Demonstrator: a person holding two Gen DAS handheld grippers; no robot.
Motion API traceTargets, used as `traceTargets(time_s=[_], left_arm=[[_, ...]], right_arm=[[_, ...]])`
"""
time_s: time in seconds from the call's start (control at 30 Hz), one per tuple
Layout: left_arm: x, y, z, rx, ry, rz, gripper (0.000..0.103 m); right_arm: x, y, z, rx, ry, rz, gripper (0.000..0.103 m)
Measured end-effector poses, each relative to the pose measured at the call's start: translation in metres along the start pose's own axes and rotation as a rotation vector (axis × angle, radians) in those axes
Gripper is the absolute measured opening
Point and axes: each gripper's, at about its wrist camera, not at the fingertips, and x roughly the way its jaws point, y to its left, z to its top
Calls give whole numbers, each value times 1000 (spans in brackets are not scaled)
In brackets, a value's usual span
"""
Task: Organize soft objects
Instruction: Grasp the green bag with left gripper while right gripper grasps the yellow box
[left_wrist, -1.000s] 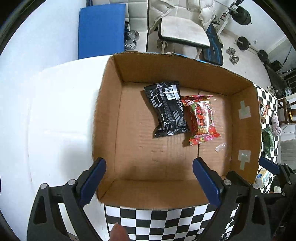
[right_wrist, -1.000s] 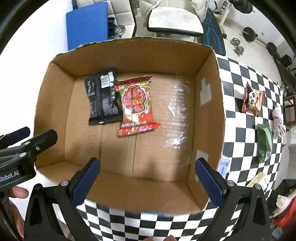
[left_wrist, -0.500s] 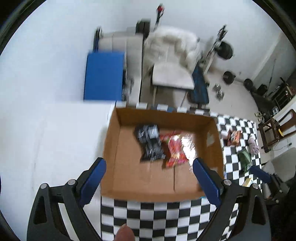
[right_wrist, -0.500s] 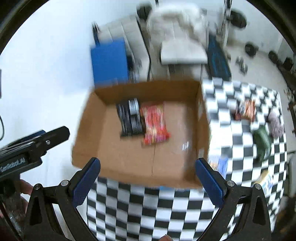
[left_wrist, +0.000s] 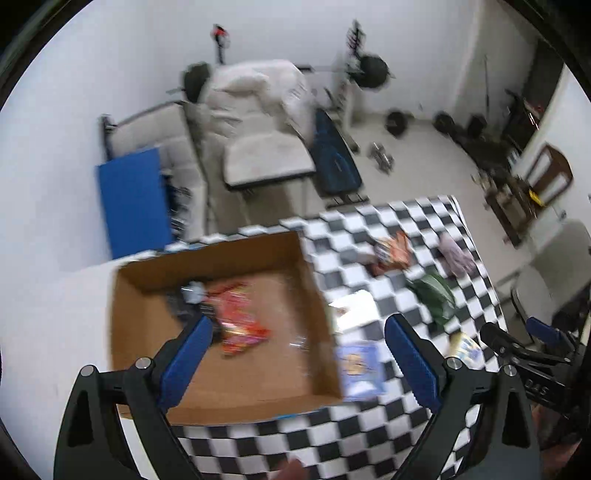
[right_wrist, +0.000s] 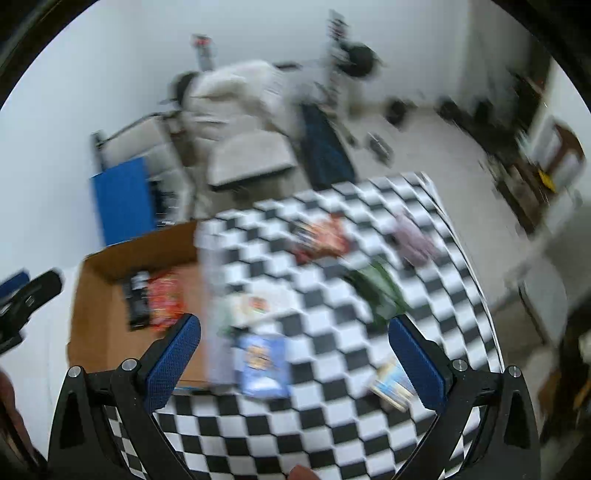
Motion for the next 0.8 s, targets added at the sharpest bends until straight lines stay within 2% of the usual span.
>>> traceTargets(time_s=[0.17, 0.2, 0.37, 0.53, 0.57, 0.7, 0.8], left_arm=[[77, -82, 14, 81, 207, -33, 96], [96, -99, 16, 89, 246, -44, 96], [164, -147, 21, 67, 426, -94, 96], [224, -178, 35, 9, 579, -129, 96], [234, -184, 37, 12, 604, -128, 96], [274, -207, 39, -3, 696, -127, 96], [300, -222, 38, -17, 742, -130, 96]], right_arm=[[54, -92, -6, 142, 141, -116, 102], [70, -107, -10, 174, 180, -119, 98], [144, -155, -39, 351, 361, -52, 88], [200, -170, -69, 485, 506, 32, 80], [206, -171, -73, 492, 526, 38, 72], [208, -187, -77, 500, 524, 102, 69], [203, -211, -76, 482, 513, 73, 69]])
